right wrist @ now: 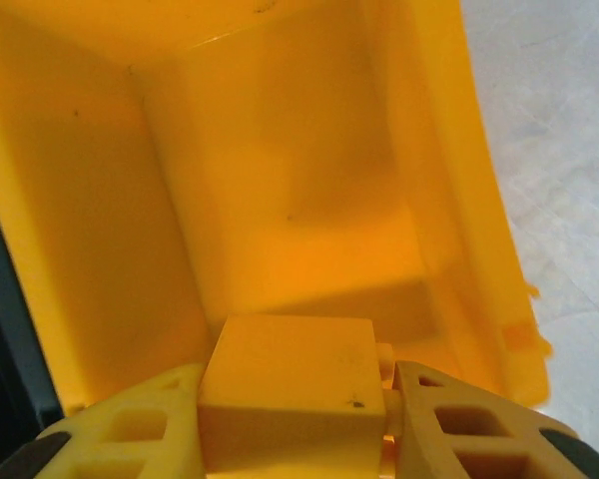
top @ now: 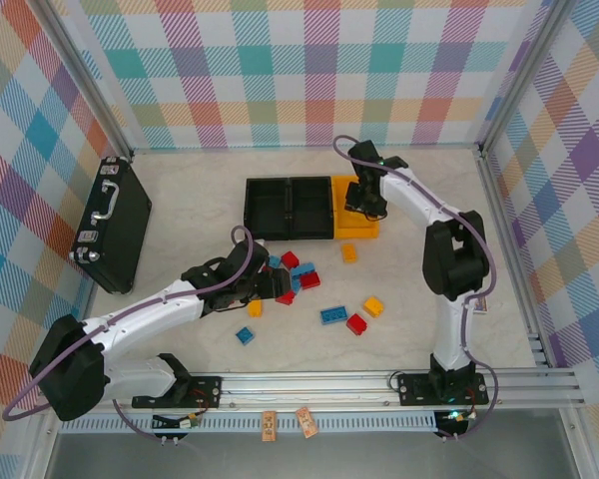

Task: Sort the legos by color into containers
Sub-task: Place the lego in the container.

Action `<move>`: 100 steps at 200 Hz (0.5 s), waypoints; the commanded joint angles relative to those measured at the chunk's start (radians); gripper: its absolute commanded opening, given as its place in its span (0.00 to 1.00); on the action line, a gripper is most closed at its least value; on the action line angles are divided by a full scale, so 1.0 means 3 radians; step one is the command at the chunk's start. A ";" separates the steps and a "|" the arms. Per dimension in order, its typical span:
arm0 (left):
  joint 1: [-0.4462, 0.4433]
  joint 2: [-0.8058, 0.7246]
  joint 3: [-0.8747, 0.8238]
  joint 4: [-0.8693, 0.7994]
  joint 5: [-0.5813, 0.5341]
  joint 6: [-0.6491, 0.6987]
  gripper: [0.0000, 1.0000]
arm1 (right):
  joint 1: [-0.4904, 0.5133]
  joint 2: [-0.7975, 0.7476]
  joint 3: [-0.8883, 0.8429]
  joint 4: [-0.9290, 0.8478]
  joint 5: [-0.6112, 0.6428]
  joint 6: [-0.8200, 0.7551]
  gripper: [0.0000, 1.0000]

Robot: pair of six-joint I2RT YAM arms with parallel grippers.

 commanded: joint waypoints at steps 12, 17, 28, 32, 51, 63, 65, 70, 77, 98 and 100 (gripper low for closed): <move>-0.0051 -0.0059 0.0084 -0.0158 -0.0090 -0.0038 0.70 | 0.0014 0.0212 0.0273 -0.0225 0.0092 -0.0043 0.29; -0.0051 -0.0059 0.0084 -0.0158 -0.0093 -0.0035 0.70 | 0.0011 0.0246 0.0304 -0.0232 0.0099 -0.0042 0.29; -0.0053 -0.0049 0.0081 -0.0164 -0.0100 -0.0035 0.70 | 0.0014 0.0291 0.0340 -0.0257 0.0111 -0.0031 0.30; -0.0050 -0.0052 0.0084 -0.0166 -0.0102 -0.0040 0.70 | 0.0017 0.0306 0.0351 -0.0260 0.0117 -0.0026 0.30; -0.0051 -0.0058 0.0083 -0.0181 -0.0109 -0.0038 0.70 | 0.0015 0.0332 0.0351 -0.0229 0.0098 -0.0010 0.31; -0.0050 -0.0066 0.0076 -0.0182 -0.0123 -0.0035 0.70 | 0.0015 0.0347 0.0361 -0.0229 0.0098 -0.0012 0.33; -0.0050 -0.0064 0.0074 -0.0181 -0.0120 -0.0043 0.70 | 0.0014 0.0351 0.0364 -0.0229 0.0097 -0.0007 0.33; -0.0050 -0.0068 0.0074 -0.0180 -0.0127 -0.0044 0.70 | 0.0014 0.0355 0.0371 -0.0231 0.0097 -0.0012 0.34; -0.0052 -0.0075 0.0069 -0.0183 -0.0130 -0.0049 0.70 | 0.0014 0.0365 0.0394 -0.0246 0.0099 -0.0014 0.36; -0.0050 -0.0096 0.0075 -0.0198 -0.0148 -0.0055 0.70 | 0.0015 0.0360 0.0423 -0.0275 0.0092 -0.0026 0.41; -0.0050 -0.0099 0.0071 -0.0199 -0.0149 -0.0053 0.70 | 0.0014 0.0359 0.0423 -0.0275 0.0092 -0.0029 0.42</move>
